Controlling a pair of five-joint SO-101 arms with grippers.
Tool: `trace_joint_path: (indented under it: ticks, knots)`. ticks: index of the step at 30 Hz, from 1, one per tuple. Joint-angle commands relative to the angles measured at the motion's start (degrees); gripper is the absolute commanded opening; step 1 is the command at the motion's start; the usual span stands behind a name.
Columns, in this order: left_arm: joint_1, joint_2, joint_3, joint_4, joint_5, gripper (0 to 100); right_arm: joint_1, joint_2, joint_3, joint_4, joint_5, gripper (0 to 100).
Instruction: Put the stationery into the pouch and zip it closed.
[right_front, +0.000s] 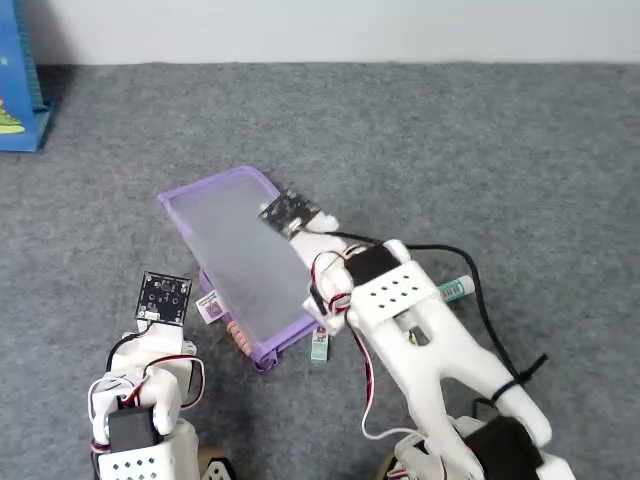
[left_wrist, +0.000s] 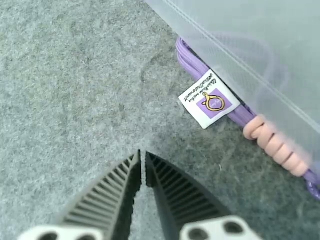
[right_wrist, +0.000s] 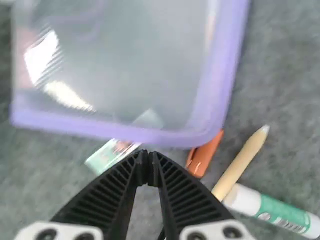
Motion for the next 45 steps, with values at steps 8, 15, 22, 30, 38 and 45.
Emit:
trace_joint_path:
  ticks: [8, 15, 22, 30, 38, 45]
  knots:
    - [0.26, -0.79, -0.66, 0.18, -0.26, 1, -3.03, 11.21, -2.37, -9.45, -3.43, 0.9]
    - [0.26, -0.79, -0.66, 0.18, -0.26, 1, 3.30, 22.90, -13.98, -12.97, -3.08, 0.9]
    - [0.26, -0.79, -0.66, 0.18, -0.26, 1, 10.33, 30.11, -28.57, -12.88, -2.99, 1.1]
    - [0.26, -0.79, -0.66, 0.18, -0.26, 1, 8.57, 27.82, -31.91, 1.80, -3.43, 1.2]
    - [0.26, -0.79, -0.66, 0.18, -0.26, 1, 1.89, 24.40, -31.74, 14.64, -3.52, 1.2]
    - [0.26, -0.79, -0.66, 0.18, -0.26, 1, -6.29, 24.84, -28.13, 13.23, -5.01, 1.4]
